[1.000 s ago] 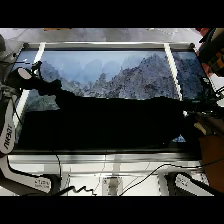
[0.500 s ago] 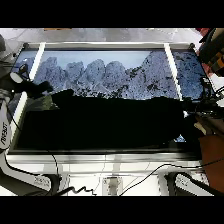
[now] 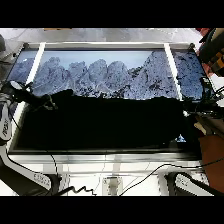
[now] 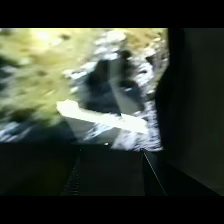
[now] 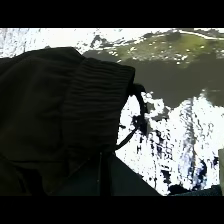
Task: Fold the clothes and pants, and hang the long-sleeved shirts on hangers.
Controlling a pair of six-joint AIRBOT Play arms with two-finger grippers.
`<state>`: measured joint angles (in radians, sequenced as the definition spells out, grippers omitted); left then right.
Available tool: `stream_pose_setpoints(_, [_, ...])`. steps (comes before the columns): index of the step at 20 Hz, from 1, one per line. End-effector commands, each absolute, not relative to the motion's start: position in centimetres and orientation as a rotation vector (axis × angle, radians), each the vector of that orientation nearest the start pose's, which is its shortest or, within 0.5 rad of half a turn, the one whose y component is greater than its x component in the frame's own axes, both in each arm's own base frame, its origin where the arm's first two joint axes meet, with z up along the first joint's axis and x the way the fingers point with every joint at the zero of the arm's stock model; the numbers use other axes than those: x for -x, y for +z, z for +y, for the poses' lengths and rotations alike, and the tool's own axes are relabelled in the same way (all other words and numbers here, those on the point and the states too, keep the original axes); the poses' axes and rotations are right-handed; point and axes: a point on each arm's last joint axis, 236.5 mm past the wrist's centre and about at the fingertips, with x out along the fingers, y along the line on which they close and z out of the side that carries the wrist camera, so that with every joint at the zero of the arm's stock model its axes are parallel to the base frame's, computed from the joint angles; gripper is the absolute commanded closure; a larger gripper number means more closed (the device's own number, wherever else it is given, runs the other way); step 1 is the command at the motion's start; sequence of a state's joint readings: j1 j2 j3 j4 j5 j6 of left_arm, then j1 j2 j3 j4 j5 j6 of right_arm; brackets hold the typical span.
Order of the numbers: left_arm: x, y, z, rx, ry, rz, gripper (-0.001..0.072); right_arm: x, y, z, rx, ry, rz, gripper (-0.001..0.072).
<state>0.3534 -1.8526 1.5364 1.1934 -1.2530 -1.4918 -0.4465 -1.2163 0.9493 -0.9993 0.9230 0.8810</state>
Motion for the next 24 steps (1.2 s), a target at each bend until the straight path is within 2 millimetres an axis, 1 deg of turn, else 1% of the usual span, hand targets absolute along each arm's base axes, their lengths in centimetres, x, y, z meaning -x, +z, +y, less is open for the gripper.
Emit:
stream_pose_setpoints(1, [-48.1,-10.2,5.1,0.682,-0.065,1.347,0.0273,-39.1,0.3,-7.4,-0.184,0.156,0.975,0.0691])
stream_pose_setpoints(3, [-50.3,-9.4,4.7,0.727,-0.070,1.254,0.0271,-39.1,0.3,-7.4,-0.184,0.156,0.975,0.0691])
stream_pose_setpoints(4, [-50.9,-9.2,4.6,0.735,-0.068,1.227,0.0234,-39.1,0.3,-7.4,-0.184,0.156,0.975,0.0691])
stream_pose_setpoints(5, [-51.3,-9.1,4.4,0.725,-0.072,1.214,0.0143,-39.1,0.3,-7.4,-0.184,0.156,0.975,0.0691])
stream_pose_setpoints(6, [-51.4,-9.1,3.9,0.686,-0.101,1.210,0.0108,-39.1,0.3,-7.4,-0.184,0.156,0.975,0.0691])
stream_pose_setpoints(9, [-51.5,-9.0,2.4,0.586,-0.182,1.207,0.0110,-39.1,0.3,-7.4,-0.184,0.156,0.975,0.0691])
stream_pose_setpoints(10, [-51.6,-8.8,2.2,0.570,-0.194,1.202,0.0110,-39.1,0.3,-7.4,-0.184,0.156,0.975,0.0691])
stream_pose_setpoints(12, [-51.9,-8.2,2.3,0.558,-0.196,1.187,0.0110,-39.1,0.3,-7.4,-0.184,0.156,0.975,0.0691])
stream_pose_setpoints(15, [-52.1,-6.7,4.1,0.496,-0.175,1.170,0.0110,-39.1,0.3,-7.4,-0.184,0.156,0.975,0.0691])
stream_pose_setpoints(17, [-52.1,-6.2,4.9,0.449,-0.159,1.164,0.0115,-39.1,0.3,-7.4,-0.184,0.156,0.975,0.0691])
stream_pose_setpoints(18, [-51.8,-6.6,4.8,0.432,-0.159,1.182,0.0122,-39.1,0.3,-7.4,-0.184,0.156,0.975,0.0691])
stream_pose_setpoints(19, [-51.1,-7.5,4.5,0.399,-0.166,1.226,0.0161,-39.1,0.3,-7.4,-0.184,0.156,0.975,0.0691])
stream_pose_setpoints(21, [-49.8,-9.6,4.0,0.306,-0.174,1.309,0.0162,-39.1,0.3,-7.4,-0.184,0.156,0.974,0.0691])
stream_pose_setpoints(22, [-49.8,-10.3,3.6,0.268,-0.177,1.325,0.0161,-39.1,0.3,-7.4,-0.185,0.156,0.975,0.0691])
stream_pose_setpoints(24, [-51.2,-10.6,2.5,0.221,-0.191,1.278,0.0156,-39.1,0.3,-7.4,-0.184,0.156,0.975,0.0691])
